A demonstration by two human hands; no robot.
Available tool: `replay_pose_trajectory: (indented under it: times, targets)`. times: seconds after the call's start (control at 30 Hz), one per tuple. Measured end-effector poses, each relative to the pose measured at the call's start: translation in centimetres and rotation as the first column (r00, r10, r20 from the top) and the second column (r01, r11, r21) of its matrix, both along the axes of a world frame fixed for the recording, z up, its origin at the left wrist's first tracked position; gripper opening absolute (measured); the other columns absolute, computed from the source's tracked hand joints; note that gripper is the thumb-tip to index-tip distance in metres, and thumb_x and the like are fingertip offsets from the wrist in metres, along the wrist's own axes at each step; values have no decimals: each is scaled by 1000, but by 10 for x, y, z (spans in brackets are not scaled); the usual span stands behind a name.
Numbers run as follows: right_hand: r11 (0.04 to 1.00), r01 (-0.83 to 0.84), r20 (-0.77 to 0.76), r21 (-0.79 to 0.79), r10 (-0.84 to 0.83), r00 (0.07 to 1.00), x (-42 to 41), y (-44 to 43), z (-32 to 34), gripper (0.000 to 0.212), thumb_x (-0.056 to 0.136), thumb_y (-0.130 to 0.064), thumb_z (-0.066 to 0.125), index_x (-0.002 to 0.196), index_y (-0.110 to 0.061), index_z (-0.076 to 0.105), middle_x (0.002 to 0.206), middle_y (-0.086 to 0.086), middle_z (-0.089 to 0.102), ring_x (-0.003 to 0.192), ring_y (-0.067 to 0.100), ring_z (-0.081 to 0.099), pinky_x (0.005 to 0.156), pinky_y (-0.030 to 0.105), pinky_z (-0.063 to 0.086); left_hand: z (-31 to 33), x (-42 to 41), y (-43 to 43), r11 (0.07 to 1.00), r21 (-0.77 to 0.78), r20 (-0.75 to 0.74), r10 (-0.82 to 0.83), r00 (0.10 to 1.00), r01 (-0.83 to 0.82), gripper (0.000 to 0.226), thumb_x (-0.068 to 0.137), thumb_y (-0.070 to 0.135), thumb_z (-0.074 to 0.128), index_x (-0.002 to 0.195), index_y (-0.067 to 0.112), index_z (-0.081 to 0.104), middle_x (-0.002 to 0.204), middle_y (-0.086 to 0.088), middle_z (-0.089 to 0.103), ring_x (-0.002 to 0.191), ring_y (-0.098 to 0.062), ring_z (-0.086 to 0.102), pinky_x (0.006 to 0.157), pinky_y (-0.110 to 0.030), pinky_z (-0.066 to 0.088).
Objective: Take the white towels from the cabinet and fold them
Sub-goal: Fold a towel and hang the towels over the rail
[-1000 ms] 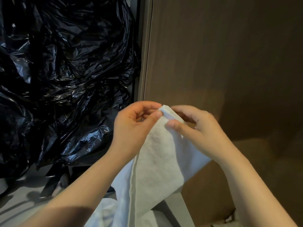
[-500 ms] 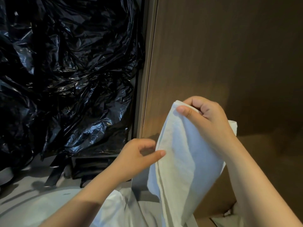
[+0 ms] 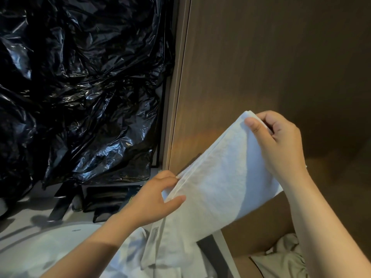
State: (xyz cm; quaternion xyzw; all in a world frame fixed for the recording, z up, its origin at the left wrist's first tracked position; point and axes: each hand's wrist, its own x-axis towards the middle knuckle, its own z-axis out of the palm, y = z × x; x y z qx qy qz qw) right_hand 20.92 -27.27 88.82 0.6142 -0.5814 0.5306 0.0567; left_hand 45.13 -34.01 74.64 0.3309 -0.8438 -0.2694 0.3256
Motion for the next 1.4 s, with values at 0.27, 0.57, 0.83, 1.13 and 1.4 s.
replay_pose_trajectory:
  times: [0.27, 0.57, 0.83, 1.13, 1.4]
  targets:
    - [995, 99, 92, -2, -98, 991, -8, -5, -19, 27, 96, -43, 56, 82, -21, 62, 72, -11, 58, 73, 0, 56, 56, 1, 37, -9, 13, -4, 1000, -3, 125, 6, 992, -6, 16, 87, 40, 63, 71, 37, 60, 76, 15, 59, 73, -3, 55, 61, -16, 40]
    - [977, 139, 199, 160, -170, 965, -25, -5, -55, 40, 96, -45, 54, 77, -10, 60, 67, 4, 56, 61, 15, 51, 57, 21, 38, 3, 57, -6, 839, 544, -95, 72, 993, -9, 43, 77, 48, 68, 49, 18, 56, 50, 4, 53, 45, -8, 48, 49, -21, 36]
    - [790, 213, 115, 575, -336, 935, -43, -5, -180, 42, 94, -50, 54, 70, -17, 59, 62, 2, 59, 63, 23, 59, 60, 36, 47, -52, 53, -47, 941, 256, 567, 39, 823, -221, 47, 86, 49, 65, 57, 16, 48, 56, 6, 41, 52, -9, 38, 52, -24, 29]
    - [625, 161, 119, 764, -382, 916, -59, -1, -266, 32, 98, -36, 55, 106, -7, 67, 94, 10, 71, 86, 27, 63, 74, 34, 47, -109, 31, -52, 948, 205, 457, 127, 881, -243, 6, 88, 26, 67, 94, 26, 65, 88, 10, 61, 86, -11, 58, 74, -22, 42]
    - [624, -86, 273, 776, -211, 939, -16, -7, -274, 33, 97, -21, 60, 129, -12, 58, 122, 3, 63, 112, 19, 59, 87, 24, 45, -99, 69, 14, 886, 169, 156, 407, 900, -431, 17, 80, 30, 76, 90, 29, 63, 87, 13, 63, 78, -3, 62, 71, -23, 53]
